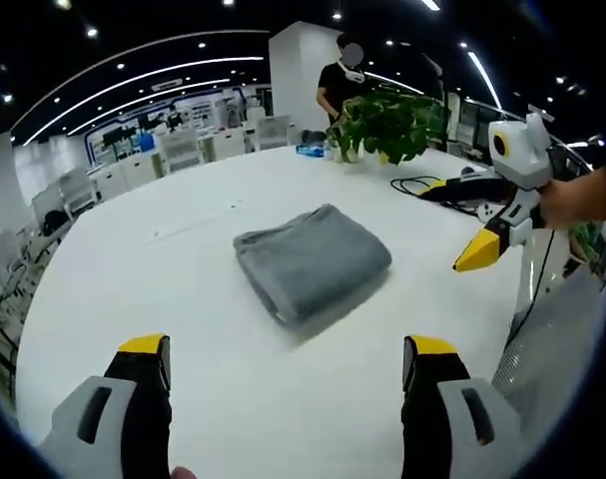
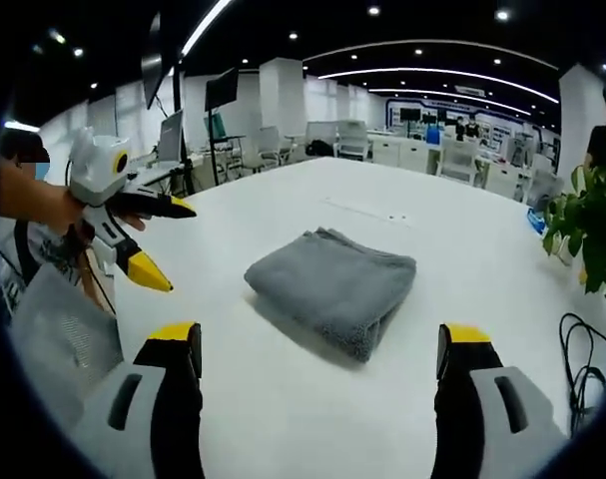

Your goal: Fold the towel on the table until its edges align and the towel forms a compact rectangular stack.

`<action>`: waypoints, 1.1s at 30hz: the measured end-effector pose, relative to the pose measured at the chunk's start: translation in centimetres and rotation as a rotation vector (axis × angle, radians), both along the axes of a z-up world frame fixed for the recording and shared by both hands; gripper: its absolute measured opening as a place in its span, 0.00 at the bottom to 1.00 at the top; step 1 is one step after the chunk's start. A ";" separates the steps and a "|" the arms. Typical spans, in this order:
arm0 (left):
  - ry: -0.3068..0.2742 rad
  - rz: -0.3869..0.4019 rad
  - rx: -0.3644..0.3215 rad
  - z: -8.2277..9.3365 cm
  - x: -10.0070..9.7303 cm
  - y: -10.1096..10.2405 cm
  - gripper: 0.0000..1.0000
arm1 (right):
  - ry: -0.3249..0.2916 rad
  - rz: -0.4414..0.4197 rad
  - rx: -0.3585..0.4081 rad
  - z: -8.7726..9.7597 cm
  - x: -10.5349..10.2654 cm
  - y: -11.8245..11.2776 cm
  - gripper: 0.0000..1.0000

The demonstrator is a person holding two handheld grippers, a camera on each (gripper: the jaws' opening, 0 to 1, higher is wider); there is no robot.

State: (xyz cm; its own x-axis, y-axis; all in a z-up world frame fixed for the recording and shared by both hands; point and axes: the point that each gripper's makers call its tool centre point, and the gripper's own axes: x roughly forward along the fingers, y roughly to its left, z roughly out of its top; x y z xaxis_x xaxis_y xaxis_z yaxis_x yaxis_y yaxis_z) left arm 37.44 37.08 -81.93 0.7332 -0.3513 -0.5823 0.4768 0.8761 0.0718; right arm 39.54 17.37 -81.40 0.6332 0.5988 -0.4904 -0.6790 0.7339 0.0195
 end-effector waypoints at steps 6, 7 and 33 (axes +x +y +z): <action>-0.037 -0.008 0.002 0.5 -0.4 0.0 0.99 | -0.019 -0.005 -0.029 -0.4 -1.6 0.1 0.99; -0.042 -0.008 0.001 0.6 -0.7 -0.1 0.99 | -0.021 -0.008 -0.032 -0.5 -1.6 0.0 0.99; -0.069 -0.013 -0.009 -0.2 -6.2 1.1 0.99 | -0.019 -0.081 -0.051 0.2 -7.9 -0.4 0.99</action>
State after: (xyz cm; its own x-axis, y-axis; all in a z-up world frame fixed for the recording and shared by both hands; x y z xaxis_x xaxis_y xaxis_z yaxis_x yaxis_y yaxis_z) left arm 31.25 38.17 -82.16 0.7665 -0.3663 -0.5275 0.4825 0.8706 0.0965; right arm 31.61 17.02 -81.16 0.6880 0.5200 -0.5062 -0.6175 0.7859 -0.0320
